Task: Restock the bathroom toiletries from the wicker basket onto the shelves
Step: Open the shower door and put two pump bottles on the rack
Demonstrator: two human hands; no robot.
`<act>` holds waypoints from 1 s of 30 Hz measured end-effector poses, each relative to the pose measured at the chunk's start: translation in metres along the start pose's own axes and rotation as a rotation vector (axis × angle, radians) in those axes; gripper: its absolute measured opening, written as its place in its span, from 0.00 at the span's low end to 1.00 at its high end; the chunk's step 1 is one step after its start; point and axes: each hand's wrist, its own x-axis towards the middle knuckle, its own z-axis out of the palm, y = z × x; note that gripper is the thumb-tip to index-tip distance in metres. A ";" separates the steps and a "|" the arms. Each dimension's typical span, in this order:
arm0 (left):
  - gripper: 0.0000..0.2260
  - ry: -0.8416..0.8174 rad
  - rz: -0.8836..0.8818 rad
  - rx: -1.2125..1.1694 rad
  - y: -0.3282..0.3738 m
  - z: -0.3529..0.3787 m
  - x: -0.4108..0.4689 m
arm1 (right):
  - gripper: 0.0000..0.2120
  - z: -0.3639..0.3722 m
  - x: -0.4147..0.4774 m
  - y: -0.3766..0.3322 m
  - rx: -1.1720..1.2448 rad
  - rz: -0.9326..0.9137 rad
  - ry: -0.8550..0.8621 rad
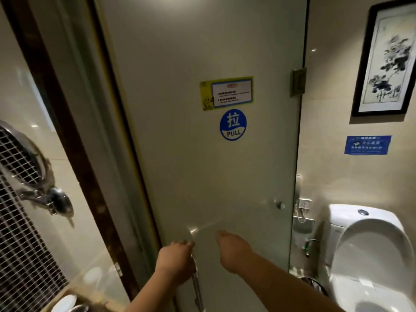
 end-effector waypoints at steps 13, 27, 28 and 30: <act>0.35 -0.167 -0.039 -0.083 -0.038 0.056 -0.008 | 0.20 0.083 0.051 -0.061 0.507 0.000 0.082; 0.42 -0.240 -0.104 -0.190 -0.016 0.070 -0.012 | 0.12 0.114 0.065 -0.071 0.748 0.073 0.015; 0.43 -0.258 -0.088 -0.163 -0.017 0.071 -0.012 | 0.13 0.115 0.063 -0.071 0.738 0.064 0.023; 0.43 -0.281 -0.032 -0.091 -0.020 0.071 -0.014 | 0.13 0.118 0.057 -0.068 0.689 0.028 0.035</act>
